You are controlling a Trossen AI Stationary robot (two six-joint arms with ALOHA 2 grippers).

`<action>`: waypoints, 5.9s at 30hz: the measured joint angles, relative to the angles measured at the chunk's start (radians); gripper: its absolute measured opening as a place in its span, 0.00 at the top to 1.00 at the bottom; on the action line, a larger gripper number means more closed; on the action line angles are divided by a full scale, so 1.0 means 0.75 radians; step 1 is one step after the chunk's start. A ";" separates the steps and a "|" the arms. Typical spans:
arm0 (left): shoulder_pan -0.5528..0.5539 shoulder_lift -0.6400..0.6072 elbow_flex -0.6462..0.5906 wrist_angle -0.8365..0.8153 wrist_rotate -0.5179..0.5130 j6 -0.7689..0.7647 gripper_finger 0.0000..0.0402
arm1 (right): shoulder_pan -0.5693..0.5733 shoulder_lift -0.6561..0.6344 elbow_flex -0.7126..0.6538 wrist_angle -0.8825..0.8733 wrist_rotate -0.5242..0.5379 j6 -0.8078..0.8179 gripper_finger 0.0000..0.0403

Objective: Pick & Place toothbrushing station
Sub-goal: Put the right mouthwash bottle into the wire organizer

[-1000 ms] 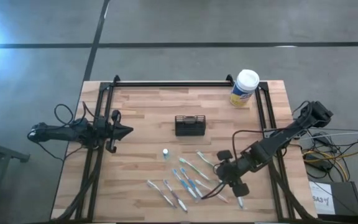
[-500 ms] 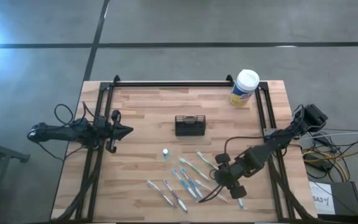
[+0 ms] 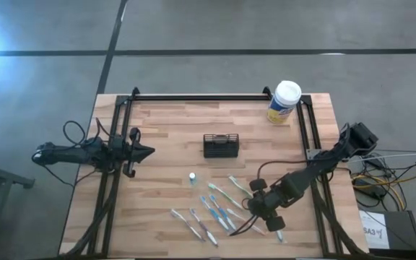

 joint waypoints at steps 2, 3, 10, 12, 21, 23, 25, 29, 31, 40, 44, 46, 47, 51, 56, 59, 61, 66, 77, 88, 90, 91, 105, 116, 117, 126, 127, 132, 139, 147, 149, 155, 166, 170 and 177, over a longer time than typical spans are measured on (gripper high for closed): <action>0.000 0.000 0.000 0.000 0.001 0.000 0.98 | 0.000 0.003 0.000 0.000 0.000 0.000 0.62; 0.000 0.000 0.000 0.000 0.000 0.000 0.98 | 0.000 0.003 0.000 0.001 0.000 0.000 0.64; 0.000 0.000 0.000 0.000 0.000 0.001 0.98 | 0.000 -0.009 0.000 -0.002 -0.001 -0.006 0.78; 0.000 0.000 0.000 0.000 0.000 0.001 0.98 | 0.000 -0.010 0.000 -0.010 -0.002 -0.006 0.78; 0.000 -0.001 0.000 0.000 0.000 0.002 0.98 | 0.001 -0.023 0.094 -0.109 0.033 -0.062 0.78; 0.000 0.000 0.000 0.000 0.000 0.001 0.98 | -0.001 -0.043 0.123 -0.106 0.039 -0.110 0.78; 0.000 0.000 0.000 0.000 0.000 0.002 0.98 | -0.001 -0.072 0.152 -0.105 0.049 -0.160 0.78; 0.000 0.000 0.000 0.001 0.000 0.002 0.98 | -0.011 -0.155 0.215 -0.098 0.076 -0.253 0.78; 0.001 0.000 0.000 0.002 0.000 0.002 0.98 | -0.012 -0.204 0.243 -0.098 0.113 -0.276 0.78; 0.000 0.000 0.000 0.003 0.000 -0.002 0.98 | -0.012 -0.477 0.209 -0.092 0.277 -0.304 0.78; 0.000 0.000 0.000 0.003 0.000 -0.002 0.98 | -0.021 -0.600 0.141 -0.093 0.358 -0.316 0.78; 0.000 0.000 0.000 0.003 0.000 -0.003 0.98 | -0.036 -0.662 0.103 -0.083 0.364 -0.308 0.78; 0.000 0.000 0.000 0.003 0.000 -0.007 0.98 | -0.045 -0.694 0.079 -0.070 0.373 -0.299 0.78; 0.000 0.000 0.000 0.002 -0.001 -0.010 0.98 | -0.093 -0.808 -0.018 -0.056 0.393 -0.271 0.78; 0.001 0.000 0.000 -0.005 -0.001 0.010 0.98 | -0.163 -0.923 -0.136 -0.028 0.492 -0.190 0.78; 0.001 0.000 0.000 -0.014 -0.001 0.010 0.98 | -0.231 -0.946 -0.181 0.022 0.543 -0.146 0.78; 0.000 0.000 0.000 -0.020 -0.001 0.010 0.98 | -0.286 -0.936 -0.188 0.071 0.549 -0.144 0.78; 0.001 -0.001 0.000 -0.038 -0.001 0.010 0.98 | -0.443 -0.843 -0.127 0.073 0.462 -0.148 0.78; 0.001 -0.001 0.000 -0.109 0.000 0.004 0.98 | -0.726 -0.426 0.277 -0.136 0.306 -0.212 0.78; 0.001 0.001 0.000 -0.123 0.000 -0.002 0.98 | -0.858 0.030 0.653 -0.355 0.256 -0.265 0.77; 0.001 0.001 0.000 -0.123 -0.001 -0.002 0.98 | -0.869 0.087 0.687 -0.358 0.225 -0.276 0.77; 0.001 0.001 0.000 -0.123 0.000 -0.002 0.98 | -0.873 0.111 0.705 -0.357 0.213 -0.281 0.77; 0.000 0.002 0.000 -0.131 0.000 -0.011 0.98 | -0.888 0.285 0.877 -0.499 0.203 -0.159 0.77; 0.000 0.004 0.000 -0.140 0.000 -0.011 0.98 | -0.904 0.374 0.879 -0.491 0.194 -0.148 0.76; 0.000 0.005 0.000 -0.140 0.000 -0.016 0.98 | -0.904 0.378 0.878 -0.487 0.193 -0.148 0.76; 0.000 0.005 0.000 -0.140 0.000 -0.038 0.98 | -0.902 0.423 0.878 -0.438 0.183 -0.140 0.76; 0.000 0.005 0.000 -0.140 0.000 -0.041 0.98 | -0.901 0.436 0.878 -0.436 0.180 -0.140 0.76; 0.001 0.005 0.000 -0.140 0.000 -0.045 0.98 | -0.899 0.514 0.877 -0.415 0.173 -0.148 0.76; 0.000 0.005 0.000 -0.156 0.000 -0.061 0.98 | -0.901 0.582 0.875 -0.382 0.174 -0.150 0.76; 0.000 0.010 0.000 -0.163 0.001 -0.063 0.98 | -0.901 0.578 0.874 -0.366 0.170 -0.145 0.76; 0.000 0.010 0.000 -0.163 0.001 -0.064 0.98 | -0.902 0.578 0.874 -0.365 0.169 -0.145 0.76; 0.000 0.011 0.000 -0.163 0.001 -0.065 0.98 | -0.902 0.584 0.868 -0.364 0.163 -0.145 0.76; 0.000 0.011 0.000 -0.163 0.001 -0.064 0.98 | -0.903 0.584 0.862 -0.371 0.134 -0.188 0.73; 0.000 0.011 0.000 -0.163 0.001 -0.064 0.98 | -0.903 0.584 0.862 -0.377 0.129 -0.193 0.66; 0.000 0.011 0.000 -0.163 0.000 -0.064 0.98 | -0.902 0.581 0.869 -0.389 0.124 -0.197 0.61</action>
